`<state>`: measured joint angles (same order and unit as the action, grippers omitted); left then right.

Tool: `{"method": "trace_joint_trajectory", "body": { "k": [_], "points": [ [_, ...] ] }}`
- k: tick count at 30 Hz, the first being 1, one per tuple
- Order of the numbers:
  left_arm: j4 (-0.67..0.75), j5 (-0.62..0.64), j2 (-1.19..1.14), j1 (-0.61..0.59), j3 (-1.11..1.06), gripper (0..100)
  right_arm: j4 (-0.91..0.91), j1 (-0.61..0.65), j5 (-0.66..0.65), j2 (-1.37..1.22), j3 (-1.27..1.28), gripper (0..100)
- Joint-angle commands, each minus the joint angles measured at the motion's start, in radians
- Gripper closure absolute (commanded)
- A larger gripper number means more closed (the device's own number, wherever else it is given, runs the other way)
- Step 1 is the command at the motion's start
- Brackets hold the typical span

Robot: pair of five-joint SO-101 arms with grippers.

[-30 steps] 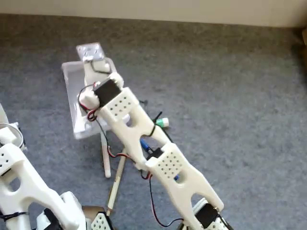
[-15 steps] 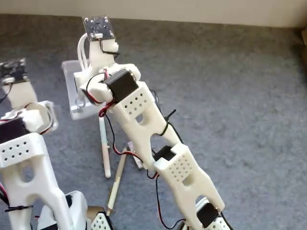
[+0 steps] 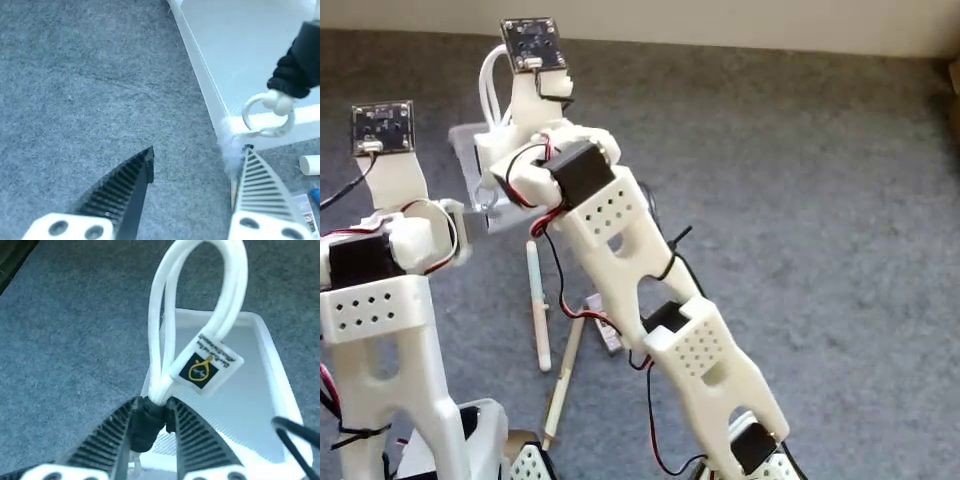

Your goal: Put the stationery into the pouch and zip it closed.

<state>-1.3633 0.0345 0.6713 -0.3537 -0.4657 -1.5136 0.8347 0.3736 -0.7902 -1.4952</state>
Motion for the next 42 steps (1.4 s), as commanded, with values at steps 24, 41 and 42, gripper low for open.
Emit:
{"method": "trace_joint_trajectory", "body": {
  "k": [24, 41, 42],
  "points": [
    [0.400, -0.084, 0.236, 0.027, -0.334, 78, 0.028, -0.015, -0.012, 0.088, -0.053, 99.4],
    [0.672, -0.084, 0.236, 0.033, -0.501, 82, -0.008, -0.015, -0.012, 0.088, -0.054, 99.4],
    [0.684, -0.084, 0.236, 0.033, -0.507, 83, -0.015, -0.015, -0.014, 0.088, -0.054, 99.4]
  ]
}}
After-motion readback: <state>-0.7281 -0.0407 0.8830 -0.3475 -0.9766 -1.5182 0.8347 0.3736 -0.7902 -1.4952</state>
